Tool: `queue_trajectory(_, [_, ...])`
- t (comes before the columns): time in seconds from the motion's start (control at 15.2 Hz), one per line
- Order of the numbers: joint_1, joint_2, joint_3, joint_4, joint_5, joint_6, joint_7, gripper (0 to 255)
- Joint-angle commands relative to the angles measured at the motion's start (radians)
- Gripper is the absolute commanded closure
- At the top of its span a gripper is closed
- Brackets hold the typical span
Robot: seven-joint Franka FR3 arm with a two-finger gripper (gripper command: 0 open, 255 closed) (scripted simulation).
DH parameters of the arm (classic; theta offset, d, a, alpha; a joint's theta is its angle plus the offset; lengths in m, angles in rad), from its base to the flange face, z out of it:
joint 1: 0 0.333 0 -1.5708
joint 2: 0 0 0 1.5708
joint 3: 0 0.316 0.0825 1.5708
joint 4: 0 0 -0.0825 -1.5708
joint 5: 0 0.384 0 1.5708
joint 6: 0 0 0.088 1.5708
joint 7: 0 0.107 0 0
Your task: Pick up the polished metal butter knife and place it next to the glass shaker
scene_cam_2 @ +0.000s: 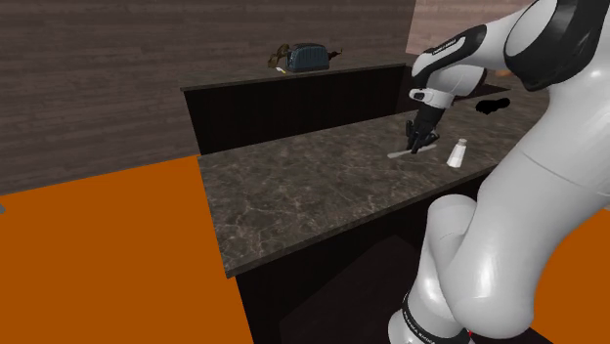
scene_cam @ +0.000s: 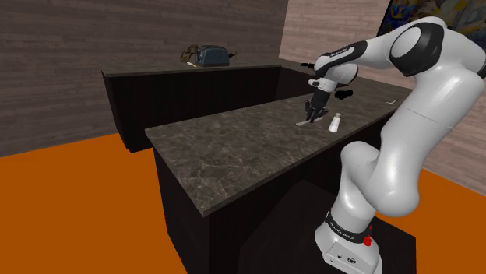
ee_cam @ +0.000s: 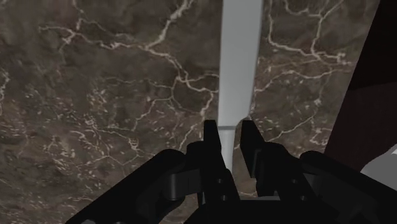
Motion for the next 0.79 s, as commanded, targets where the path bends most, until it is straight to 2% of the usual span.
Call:
queue_trajectory(0.0, [0.032, -0.003, -0.037, -0.018, -0.005, 0.026, -0.003, 255])
queue_trajectory(0.73, [0.235, -0.081, -0.248, -0.088, -0.094, 0.159, 0.040, 255])
